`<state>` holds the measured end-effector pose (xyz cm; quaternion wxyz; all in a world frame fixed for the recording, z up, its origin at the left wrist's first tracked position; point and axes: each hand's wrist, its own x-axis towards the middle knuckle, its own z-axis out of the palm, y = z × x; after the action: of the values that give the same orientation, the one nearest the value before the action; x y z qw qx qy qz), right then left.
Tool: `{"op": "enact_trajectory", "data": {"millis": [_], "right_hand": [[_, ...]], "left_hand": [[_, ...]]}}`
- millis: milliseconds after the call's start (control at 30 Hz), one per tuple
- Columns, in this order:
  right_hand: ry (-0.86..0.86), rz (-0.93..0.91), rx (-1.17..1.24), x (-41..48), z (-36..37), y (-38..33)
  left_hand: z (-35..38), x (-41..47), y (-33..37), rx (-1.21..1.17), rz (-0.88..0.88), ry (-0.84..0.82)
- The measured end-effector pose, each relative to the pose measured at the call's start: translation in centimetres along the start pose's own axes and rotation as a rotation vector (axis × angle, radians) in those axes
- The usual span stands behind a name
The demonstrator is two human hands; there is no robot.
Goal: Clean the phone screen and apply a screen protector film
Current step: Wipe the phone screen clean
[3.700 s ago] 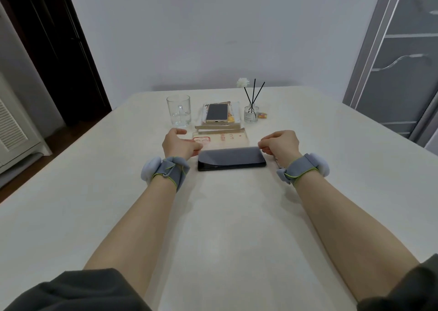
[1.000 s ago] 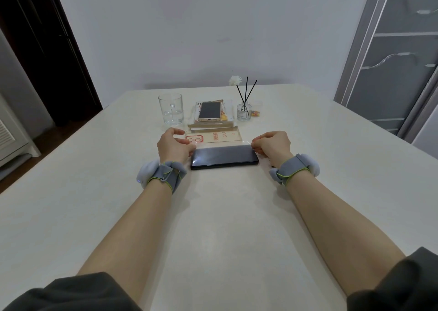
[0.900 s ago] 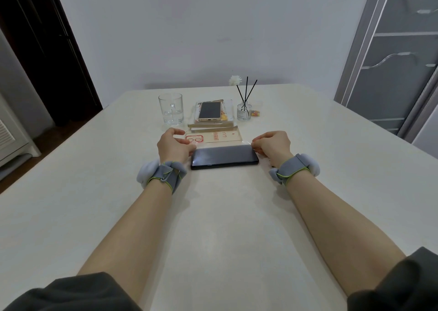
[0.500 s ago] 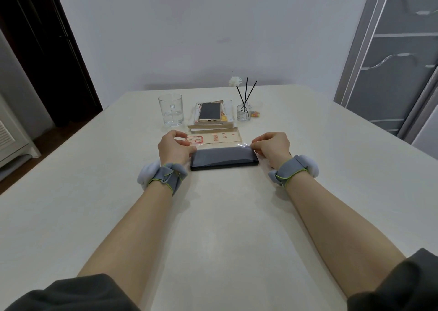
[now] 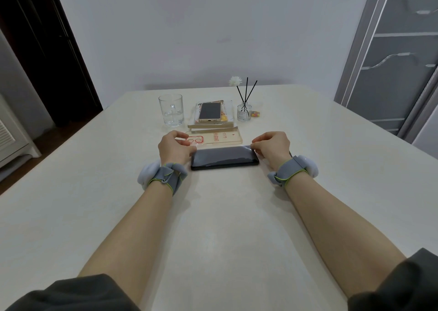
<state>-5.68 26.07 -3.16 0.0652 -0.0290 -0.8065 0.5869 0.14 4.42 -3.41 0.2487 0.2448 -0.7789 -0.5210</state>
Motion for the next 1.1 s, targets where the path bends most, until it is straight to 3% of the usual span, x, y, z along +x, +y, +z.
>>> {"op": "enact_trajectory", "data": {"millis": [1100], "right_hand": [[0.012,0.043,0.0,-0.06,0.15,0.22]], "left_hand": [[0.03,-0.39,0.04,0.042,-0.002,-0.002]]}}
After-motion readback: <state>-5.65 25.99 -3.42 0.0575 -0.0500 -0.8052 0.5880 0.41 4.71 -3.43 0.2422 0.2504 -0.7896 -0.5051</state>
